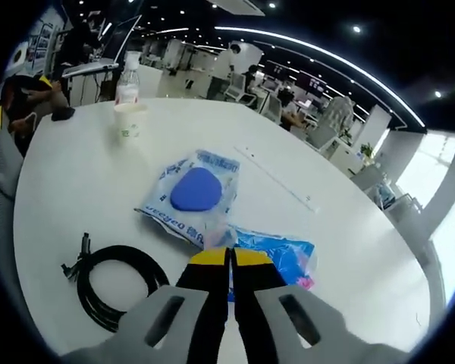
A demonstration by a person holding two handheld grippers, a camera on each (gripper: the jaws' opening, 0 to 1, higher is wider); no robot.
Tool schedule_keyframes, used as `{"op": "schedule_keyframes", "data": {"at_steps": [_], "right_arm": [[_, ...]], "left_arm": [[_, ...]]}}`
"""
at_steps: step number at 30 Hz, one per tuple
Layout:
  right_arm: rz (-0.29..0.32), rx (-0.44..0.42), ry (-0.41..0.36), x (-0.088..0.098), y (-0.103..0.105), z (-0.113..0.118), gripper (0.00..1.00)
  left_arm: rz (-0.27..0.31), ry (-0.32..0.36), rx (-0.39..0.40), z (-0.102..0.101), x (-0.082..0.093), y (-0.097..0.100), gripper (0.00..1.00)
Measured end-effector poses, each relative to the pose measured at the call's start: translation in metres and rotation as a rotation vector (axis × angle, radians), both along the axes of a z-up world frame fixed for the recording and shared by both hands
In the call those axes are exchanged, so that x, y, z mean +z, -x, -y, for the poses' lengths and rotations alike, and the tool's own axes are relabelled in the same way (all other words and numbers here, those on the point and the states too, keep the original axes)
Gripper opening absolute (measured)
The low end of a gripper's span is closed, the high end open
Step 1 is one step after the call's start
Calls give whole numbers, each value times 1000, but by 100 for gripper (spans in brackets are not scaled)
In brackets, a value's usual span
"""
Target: Arrange the tabletop items into an orderly group along one side of the table until the central work area is clear of visible clutter.
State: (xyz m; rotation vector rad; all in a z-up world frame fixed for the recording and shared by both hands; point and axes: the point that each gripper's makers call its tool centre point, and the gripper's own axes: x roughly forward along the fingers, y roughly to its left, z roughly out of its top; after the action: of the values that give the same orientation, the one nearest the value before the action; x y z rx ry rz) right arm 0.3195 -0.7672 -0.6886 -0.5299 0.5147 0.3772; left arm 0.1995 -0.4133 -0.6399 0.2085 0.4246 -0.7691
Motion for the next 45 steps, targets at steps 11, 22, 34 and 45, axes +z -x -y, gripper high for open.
{"op": "schedule_keyframes", "data": {"at_steps": [11,22,34,45], "right_arm": [[-53,-45,14,-22,17,16,0],[-96,-67,7,-40,33,18,0],[-94,-100,-30,-38,39,16,11],[-65,-150,-115,-26,48,0,28]], "left_arm": [[-2,-4,-2,0,-1,1,96],[-19,19,7,0,-1,1,94],[-14,18,-3,2,2,1,95],[3,34,-49,13,18,-7,95]]}}
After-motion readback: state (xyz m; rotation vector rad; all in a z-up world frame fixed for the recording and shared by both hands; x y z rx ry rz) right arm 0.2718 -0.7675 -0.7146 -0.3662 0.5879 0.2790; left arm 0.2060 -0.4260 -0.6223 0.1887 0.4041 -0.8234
